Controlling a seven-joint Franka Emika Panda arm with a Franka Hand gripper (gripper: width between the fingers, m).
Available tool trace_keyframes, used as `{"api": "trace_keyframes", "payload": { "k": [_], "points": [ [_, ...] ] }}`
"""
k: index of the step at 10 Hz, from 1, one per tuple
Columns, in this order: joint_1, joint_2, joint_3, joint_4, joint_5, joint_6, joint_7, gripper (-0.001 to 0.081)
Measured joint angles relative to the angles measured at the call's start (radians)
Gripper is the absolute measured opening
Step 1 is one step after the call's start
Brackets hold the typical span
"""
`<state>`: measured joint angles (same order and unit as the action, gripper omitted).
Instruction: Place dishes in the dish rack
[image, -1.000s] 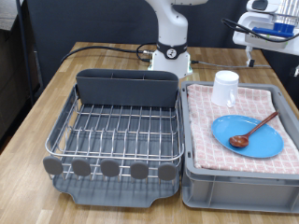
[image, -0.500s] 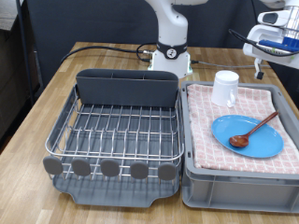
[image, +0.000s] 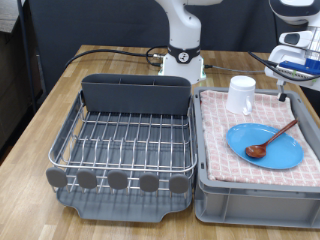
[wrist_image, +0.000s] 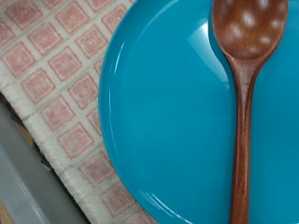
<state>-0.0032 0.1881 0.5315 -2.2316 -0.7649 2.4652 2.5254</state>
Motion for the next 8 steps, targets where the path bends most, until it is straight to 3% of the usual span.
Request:
{"api": "trace_keyframes", "payload": {
  "k": [5, 8],
  "points": [
    [0.012, 0.028, -0.002, -0.034, -0.049, 0.014, 0.042, 0.0802],
    [0.012, 0.042, -0.023, -0.064, -0.124, 0.056, 0.088, 0.0802]
  ]
}}
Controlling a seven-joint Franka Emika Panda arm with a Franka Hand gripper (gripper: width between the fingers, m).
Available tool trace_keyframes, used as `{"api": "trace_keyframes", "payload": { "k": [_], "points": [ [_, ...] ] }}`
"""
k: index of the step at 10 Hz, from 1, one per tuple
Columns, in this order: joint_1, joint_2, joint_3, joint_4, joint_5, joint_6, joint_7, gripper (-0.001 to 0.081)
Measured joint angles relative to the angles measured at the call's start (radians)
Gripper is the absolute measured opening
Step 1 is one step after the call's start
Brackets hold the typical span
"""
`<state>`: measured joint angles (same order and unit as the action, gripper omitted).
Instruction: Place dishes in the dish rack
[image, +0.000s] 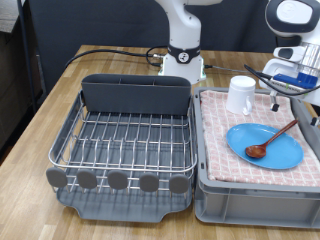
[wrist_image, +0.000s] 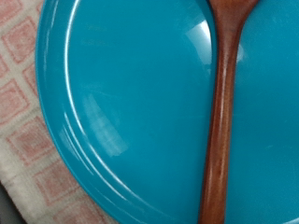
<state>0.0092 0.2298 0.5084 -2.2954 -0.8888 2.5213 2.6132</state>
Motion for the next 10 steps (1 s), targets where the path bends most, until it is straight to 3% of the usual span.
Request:
{"api": "trace_keyframes", "payload": {
  "k": [10],
  "points": [
    [0.019, 0.053, -0.079, -0.025, -0.111, 0.074, 0.045, 0.0802]
  ]
}}
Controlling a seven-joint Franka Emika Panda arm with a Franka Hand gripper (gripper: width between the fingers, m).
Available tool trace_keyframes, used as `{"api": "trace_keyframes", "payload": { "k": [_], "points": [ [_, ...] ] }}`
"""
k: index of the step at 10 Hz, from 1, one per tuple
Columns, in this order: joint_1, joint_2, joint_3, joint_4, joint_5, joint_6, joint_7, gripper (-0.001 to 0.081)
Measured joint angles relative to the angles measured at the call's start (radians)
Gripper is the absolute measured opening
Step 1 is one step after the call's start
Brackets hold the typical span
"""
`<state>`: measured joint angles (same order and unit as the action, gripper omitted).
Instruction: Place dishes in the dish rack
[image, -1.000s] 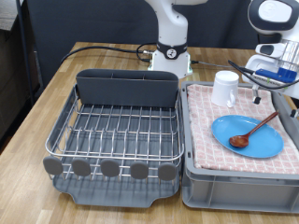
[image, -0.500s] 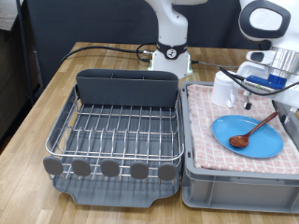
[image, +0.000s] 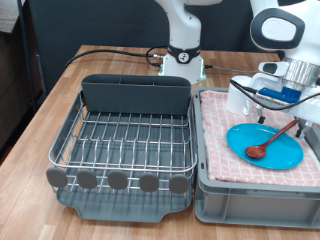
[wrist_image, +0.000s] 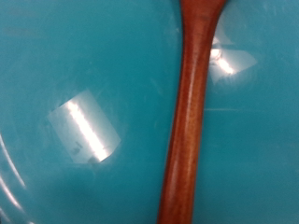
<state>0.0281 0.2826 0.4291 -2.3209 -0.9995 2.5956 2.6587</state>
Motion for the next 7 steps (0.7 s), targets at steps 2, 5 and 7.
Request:
{"api": "trace_keyframes", "payload": {
  "k": [2, 5, 7],
  "points": [
    [0.018, 0.005, -0.019, 0.000, -0.014, 0.003, 0.013, 0.0802],
    [0.047, 0.009, -0.051, 0.000, -0.024, 0.018, 0.030, 0.0538],
    [0.070, 0.015, -0.075, 0.000, -0.030, 0.033, 0.038, 0.0356]
  ]
}}
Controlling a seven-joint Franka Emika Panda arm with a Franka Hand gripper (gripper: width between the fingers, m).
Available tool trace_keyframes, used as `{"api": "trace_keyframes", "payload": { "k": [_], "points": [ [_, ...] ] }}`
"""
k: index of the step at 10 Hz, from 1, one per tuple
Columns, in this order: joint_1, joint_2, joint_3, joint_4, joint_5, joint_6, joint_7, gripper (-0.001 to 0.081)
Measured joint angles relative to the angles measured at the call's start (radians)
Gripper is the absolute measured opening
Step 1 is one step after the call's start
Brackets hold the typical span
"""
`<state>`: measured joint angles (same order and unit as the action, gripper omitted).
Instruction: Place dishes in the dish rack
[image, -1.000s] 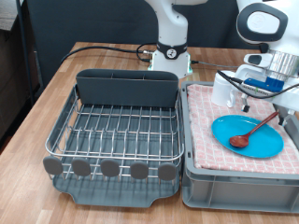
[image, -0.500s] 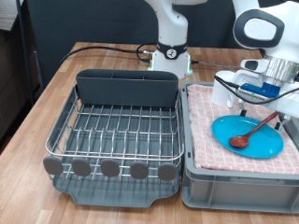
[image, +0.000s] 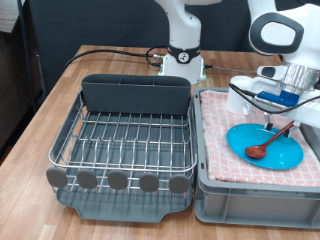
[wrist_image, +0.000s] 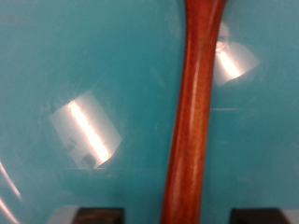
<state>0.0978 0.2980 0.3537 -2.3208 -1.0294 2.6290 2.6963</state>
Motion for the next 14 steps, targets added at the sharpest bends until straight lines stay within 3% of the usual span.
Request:
{"api": "trace_keyframes", "payload": {
  "k": [1, 2, 3, 7, 14],
  "points": [
    [0.012, 0.005, -0.013, 0.000, -0.004, 0.007, 0.004, 0.0174],
    [0.025, 0.006, -0.026, 0.002, -0.011, 0.015, 0.007, 0.0174],
    [0.038, 0.005, -0.036, 0.004, -0.012, 0.017, 0.008, 0.0048],
    [0.074, 0.002, -0.070, 0.008, -0.010, 0.016, 0.007, 0.0002],
    [0.078, -0.080, -0.068, 0.004, 0.122, -0.022, -0.043, 0.0002]
  ]
}}
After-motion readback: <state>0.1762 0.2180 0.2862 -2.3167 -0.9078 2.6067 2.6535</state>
